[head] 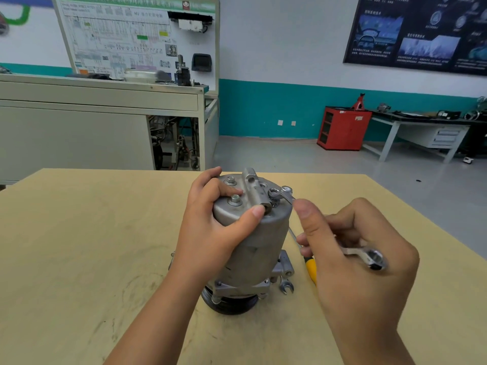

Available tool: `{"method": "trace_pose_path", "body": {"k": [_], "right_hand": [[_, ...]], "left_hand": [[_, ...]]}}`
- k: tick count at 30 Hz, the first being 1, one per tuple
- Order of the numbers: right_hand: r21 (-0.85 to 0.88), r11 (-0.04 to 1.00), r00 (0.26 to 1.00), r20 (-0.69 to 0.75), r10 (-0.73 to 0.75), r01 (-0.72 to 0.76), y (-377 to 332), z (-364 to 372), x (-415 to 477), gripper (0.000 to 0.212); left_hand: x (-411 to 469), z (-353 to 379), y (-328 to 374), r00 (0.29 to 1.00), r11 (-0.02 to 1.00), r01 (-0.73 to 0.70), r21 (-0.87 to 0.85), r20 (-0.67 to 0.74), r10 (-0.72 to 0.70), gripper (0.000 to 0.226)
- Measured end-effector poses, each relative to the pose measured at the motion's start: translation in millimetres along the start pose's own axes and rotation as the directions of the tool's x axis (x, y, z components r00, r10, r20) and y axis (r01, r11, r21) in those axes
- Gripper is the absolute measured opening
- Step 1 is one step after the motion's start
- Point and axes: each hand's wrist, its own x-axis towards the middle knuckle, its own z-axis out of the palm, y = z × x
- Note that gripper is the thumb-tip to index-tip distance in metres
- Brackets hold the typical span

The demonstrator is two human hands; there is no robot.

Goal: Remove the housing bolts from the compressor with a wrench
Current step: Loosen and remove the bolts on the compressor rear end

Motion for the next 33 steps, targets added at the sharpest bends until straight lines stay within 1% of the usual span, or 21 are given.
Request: {"method": "trace_pose_path", "body": {"k": [2, 5, 8, 10, 15, 18, 20, 22, 23, 24, 26, 27, 29, 30, 31, 32, 33], "right_hand": [[-0.083, 0.996, 0.999, 0.014, -0.044, 0.045, -2, 2, -3, 0.047], [-0.176, 0.977, 0.993, 0.034, -0.115, 0.119, -5, 1, -4, 0.042], [-0.183, 0.971, 0.986, 0.078, -0.144, 0.156, -10, -2, -3, 0.036], [-0.188, 0.966, 0.980, 0.122, -0.157, 0.178, -14, -3, -1, 0.035], [-0.266, 0.917, 0.944, 0.229, -0.238, 0.297, -23, -2, 3, 0.032], [-0.269, 0.919, 0.940, 0.261, -0.219, 0.288, -24, -3, 4, 0.032], [-0.214, 0.958, 0.955, 0.267, -0.129, 0.189, -22, -6, 4, 0.032], [-0.056, 0.998, 0.967, 0.248, 0.050, -0.037, -19, -10, 5, 0.032], [0.039, 0.986, 0.962, 0.231, 0.146, -0.160, -16, -12, 7, 0.032], [0.112, 0.960, 0.949, 0.217, 0.228, -0.256, -12, -15, 11, 0.032], [0.182, 0.901, 0.909, 0.222, 0.353, -0.394, -1, -19, 22, 0.029], [0.207, 0.857, 0.872, 0.252, 0.420, -0.473, 7, -21, 29, 0.029], [0.268, 0.722, 0.765, 0.331, 0.553, -0.638, 26, -19, 42, 0.031], [0.290, 0.660, 0.719, 0.348, 0.601, -0.693, 36, -15, 49, 0.029], [0.299, 0.622, 0.690, 0.343, 0.637, -0.723, 44, -8, 56, 0.027], [0.291, 0.611, 0.677, 0.328, 0.659, -0.736, 52, 2, 64, 0.025], [0.257, 0.626, 0.676, 0.319, 0.665, -0.737, 58, 13, 72, 0.025]], "left_hand": [[0, 0, 0, 1.000, 1.000, 0.000, 0.004, 0.000, 0.000, 0.043], [0, 0, 1, 1.000, 1.000, -0.006, 0.006, 0.001, 0.006, 0.044], [0, 0, 1, 1.000, 1.000, -0.006, 0.000, 0.002, 0.006, 0.044], [-1, -1, 1, 1.000, 1.000, -0.005, -0.001, -0.002, 0.005, 0.044], [-3, -4, 1, 1.000, 1.000, -0.004, -0.001, -0.012, 0.004, 0.045], [-3, -4, 1, 1.000, 1.000, -0.004, -0.005, -0.014, 0.004, 0.046], [-3, -5, 1, 1.000, 1.000, -0.006, -0.006, -0.013, 0.006, 0.045], [-4, -5, 1, 1.000, 1.000, 0.006, -0.011, -0.010, -0.006, 0.044], [-5, -6, 1, 1.000, 1.000, 0.011, -0.012, -0.008, -0.011, 0.043], [-5, -7, 1, 1.000, 1.000, 0.015, -0.012, -0.006, -0.015, 0.042], [-6, -7, 1, 1.000, 1.000, 0.022, -0.019, -0.005, -0.022, 0.041], [-6, -8, 1, 1.000, 0.999, 0.025, -0.024, -0.006, -0.025, 0.041], [-7, -9, 1, 1.000, 0.999, 0.028, -0.035, -0.008, -0.029, 0.041], [-8, -9, 2, 1.000, 0.999, 0.028, -0.039, -0.009, -0.029, 0.041], [-8, -9, 2, 1.000, 0.999, 0.028, -0.043, -0.010, -0.029, 0.041], [-9, -10, 2, 1.000, 0.999, 0.029, -0.046, -0.010, -0.029, 0.041], [-9, -10, 2, 0.999, 0.998, 0.030, -0.047, -0.011, -0.030, 0.041]]}}
